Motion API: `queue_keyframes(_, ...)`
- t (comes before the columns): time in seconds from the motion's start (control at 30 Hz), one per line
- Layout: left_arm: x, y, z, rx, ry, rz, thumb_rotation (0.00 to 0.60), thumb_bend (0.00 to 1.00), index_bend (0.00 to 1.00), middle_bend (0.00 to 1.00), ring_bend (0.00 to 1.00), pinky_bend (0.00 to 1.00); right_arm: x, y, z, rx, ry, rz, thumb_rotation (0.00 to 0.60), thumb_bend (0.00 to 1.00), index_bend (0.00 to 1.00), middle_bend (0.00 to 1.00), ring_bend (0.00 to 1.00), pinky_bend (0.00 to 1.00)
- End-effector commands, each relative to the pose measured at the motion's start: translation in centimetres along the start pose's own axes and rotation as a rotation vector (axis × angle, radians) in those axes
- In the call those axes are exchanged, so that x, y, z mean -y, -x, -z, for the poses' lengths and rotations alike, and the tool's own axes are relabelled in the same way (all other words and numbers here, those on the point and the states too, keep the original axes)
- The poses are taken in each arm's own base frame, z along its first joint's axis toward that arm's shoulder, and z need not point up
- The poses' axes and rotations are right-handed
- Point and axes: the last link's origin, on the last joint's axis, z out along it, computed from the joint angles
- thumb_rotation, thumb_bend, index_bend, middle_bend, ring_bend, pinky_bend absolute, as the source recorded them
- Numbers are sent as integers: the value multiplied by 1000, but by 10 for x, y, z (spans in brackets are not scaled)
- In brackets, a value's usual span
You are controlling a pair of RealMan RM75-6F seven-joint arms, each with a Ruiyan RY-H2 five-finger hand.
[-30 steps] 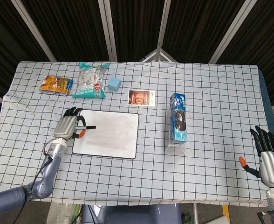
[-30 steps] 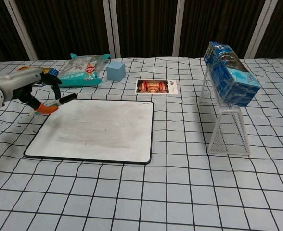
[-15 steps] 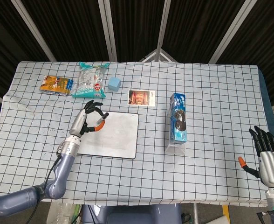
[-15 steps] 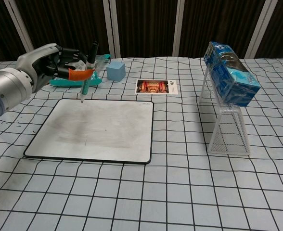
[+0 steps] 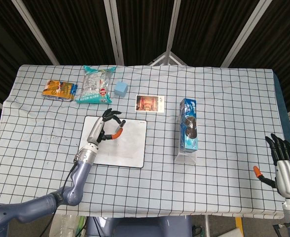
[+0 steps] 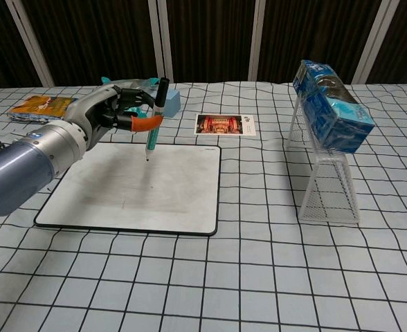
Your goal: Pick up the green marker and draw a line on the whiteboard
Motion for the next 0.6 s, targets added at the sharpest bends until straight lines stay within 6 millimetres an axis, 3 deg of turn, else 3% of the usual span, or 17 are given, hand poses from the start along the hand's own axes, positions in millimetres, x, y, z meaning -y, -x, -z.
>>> queue_keyframes(0.03,3,4,-1,9,-5,1,600,516,708,212,0,0,0,0,0,1,1,-2,600,300,0,0,0,0)
queue_keyframes(0.6,11,9,-4,29,-26,-4,600,516,714,216,0,0,0,2,-1,5,2,-6,600,300,0,0,0,0)
